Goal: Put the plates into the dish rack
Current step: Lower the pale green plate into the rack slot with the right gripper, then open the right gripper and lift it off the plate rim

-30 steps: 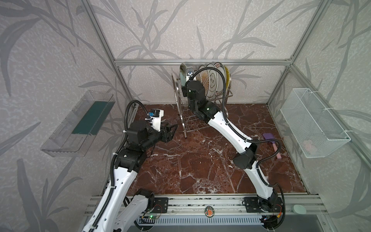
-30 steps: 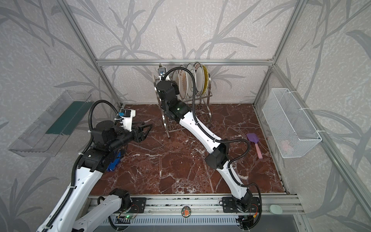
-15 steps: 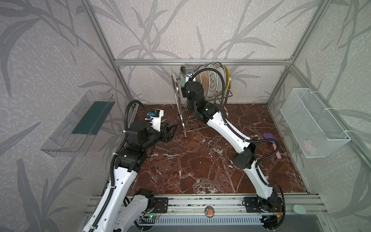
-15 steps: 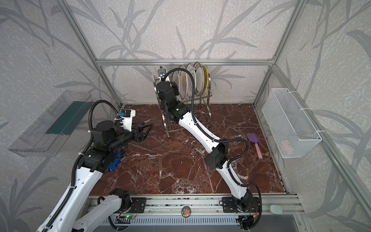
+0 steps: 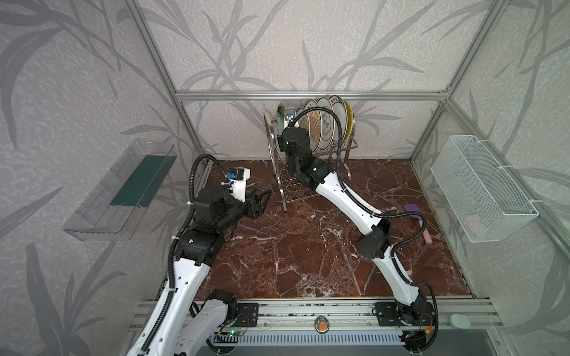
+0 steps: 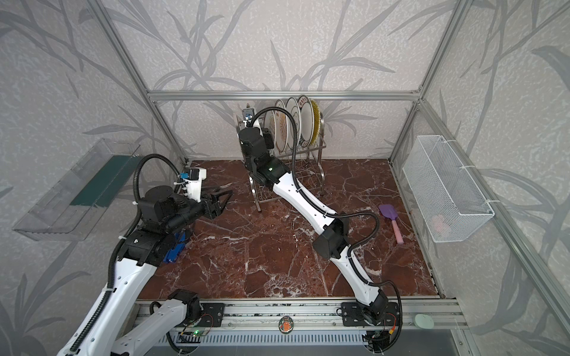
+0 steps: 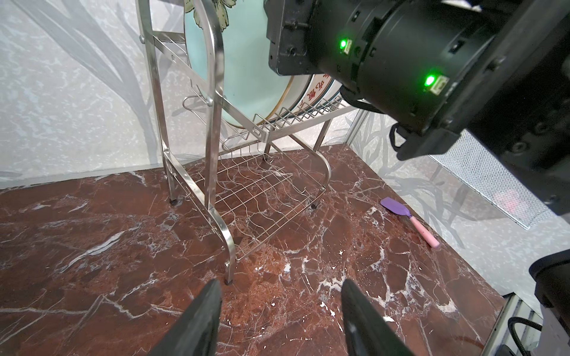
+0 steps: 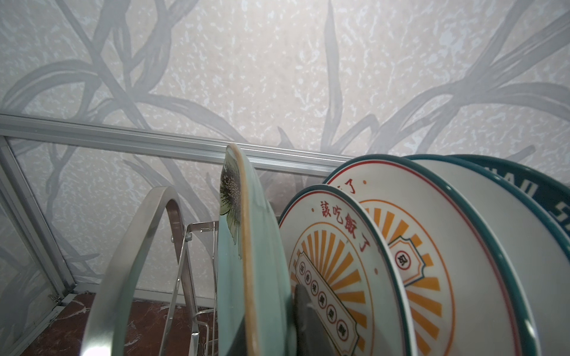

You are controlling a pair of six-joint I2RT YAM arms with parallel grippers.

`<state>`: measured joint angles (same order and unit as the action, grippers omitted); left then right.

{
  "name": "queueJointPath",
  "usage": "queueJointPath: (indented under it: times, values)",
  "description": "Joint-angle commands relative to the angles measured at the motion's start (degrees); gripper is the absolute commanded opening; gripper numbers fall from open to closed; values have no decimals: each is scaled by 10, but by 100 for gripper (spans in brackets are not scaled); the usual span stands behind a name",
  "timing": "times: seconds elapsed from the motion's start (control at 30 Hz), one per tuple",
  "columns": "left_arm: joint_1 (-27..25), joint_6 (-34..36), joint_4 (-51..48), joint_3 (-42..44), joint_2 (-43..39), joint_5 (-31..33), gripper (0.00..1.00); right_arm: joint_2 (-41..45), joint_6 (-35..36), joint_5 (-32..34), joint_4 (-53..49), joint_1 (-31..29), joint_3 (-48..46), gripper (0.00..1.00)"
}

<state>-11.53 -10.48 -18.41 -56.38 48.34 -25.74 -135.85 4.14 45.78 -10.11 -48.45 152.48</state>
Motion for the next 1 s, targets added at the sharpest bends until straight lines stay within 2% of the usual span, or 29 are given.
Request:
queueJointPath:
  times: [0.0, 0.4, 0.53, 0.97]
  values:
    - [4, 13, 1, 4, -8, 2, 60, 14, -15, 18, 79, -4, 3, 0]
    - [6, 14, -1, 3, -10, 4, 60, 16, -22, 13, 69, -3, -12, 0]
    - [6, 13, -1, 3, -10, 3, 60, 16, -25, 4, 65, -2, -11, 11]
    - [10, 11, 0, 1, -8, 2, 60, 24, -24, -24, 55, 5, -2, 33]
